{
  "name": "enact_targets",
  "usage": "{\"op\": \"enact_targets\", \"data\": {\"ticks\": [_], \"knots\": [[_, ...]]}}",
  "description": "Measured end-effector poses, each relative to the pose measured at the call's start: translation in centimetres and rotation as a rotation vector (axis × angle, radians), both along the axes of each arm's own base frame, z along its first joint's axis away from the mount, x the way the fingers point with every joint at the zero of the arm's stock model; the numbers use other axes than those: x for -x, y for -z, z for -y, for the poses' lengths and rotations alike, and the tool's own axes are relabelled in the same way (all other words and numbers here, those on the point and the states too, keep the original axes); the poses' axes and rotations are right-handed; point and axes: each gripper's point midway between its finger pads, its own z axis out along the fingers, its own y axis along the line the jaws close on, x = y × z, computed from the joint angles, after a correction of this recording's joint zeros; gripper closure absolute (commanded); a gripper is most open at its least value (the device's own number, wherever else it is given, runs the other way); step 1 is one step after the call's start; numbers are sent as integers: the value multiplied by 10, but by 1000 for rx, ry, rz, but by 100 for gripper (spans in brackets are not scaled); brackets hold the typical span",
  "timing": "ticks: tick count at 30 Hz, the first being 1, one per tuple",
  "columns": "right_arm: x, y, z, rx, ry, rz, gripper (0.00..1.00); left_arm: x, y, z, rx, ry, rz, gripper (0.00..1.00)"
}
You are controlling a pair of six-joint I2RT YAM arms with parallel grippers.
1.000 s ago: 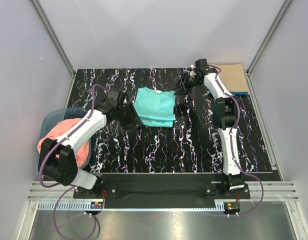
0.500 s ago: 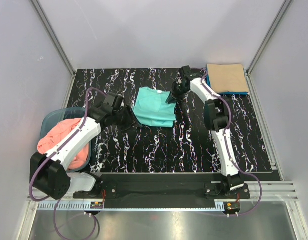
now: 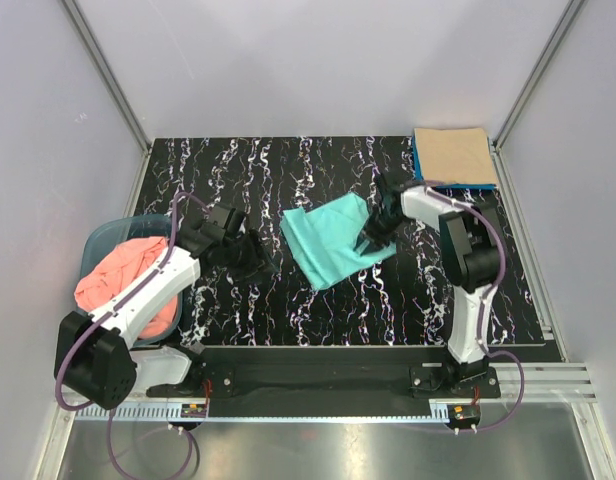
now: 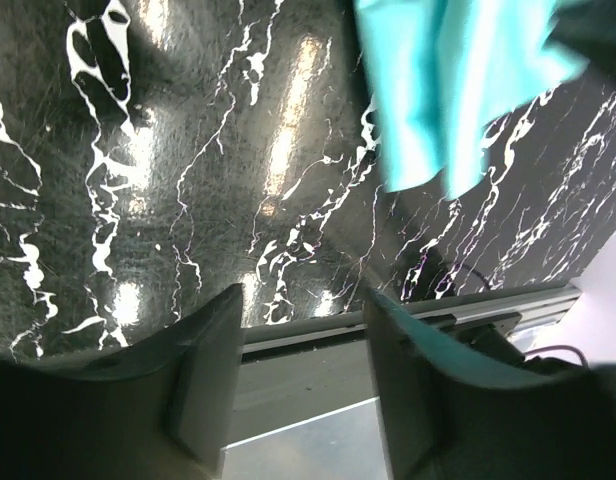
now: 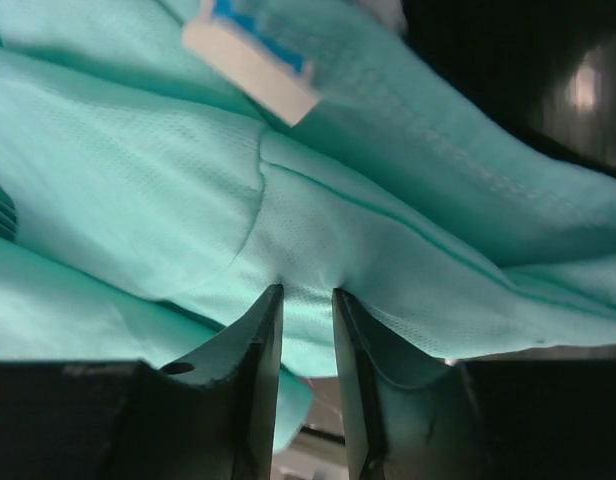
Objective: Fold and stack the t-shirts
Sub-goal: Fold the tshirt
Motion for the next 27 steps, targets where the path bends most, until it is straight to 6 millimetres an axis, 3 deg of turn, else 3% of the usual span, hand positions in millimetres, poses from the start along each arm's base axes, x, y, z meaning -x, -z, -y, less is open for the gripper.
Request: {"op": "enact_targets", "data": {"ticks": [5, 8, 10, 11, 12, 16, 20, 27], "knots": [[80, -3, -13, -12, 57, -87, 59, -1, -3, 0, -8, 32, 22, 26], [110, -9, -26, -17, 31, -98, 52, -4, -8, 1, -10, 73, 49, 25], [113, -22, -30, -30, 12, -66, 47, -7, -11, 3, -13, 100, 63, 24], [110, -31, -30, -39, 5, -34, 38, -8, -11, 4, -16, 112, 68, 24], [106, -41, -29, -43, -2, -1, 35, -10, -11, 5, -20, 128, 75, 24], [95, -79, -24, -55, -79, 149, 33, -17, -5, 15, -40, 218, 90, 27], [95, -97, -21, -63, -161, 236, 44, -35, 3, 30, -68, 313, 103, 29], [107, -71, 0, -87, -162, 191, 78, -64, 16, 49, -71, 380, 148, 29]]}}
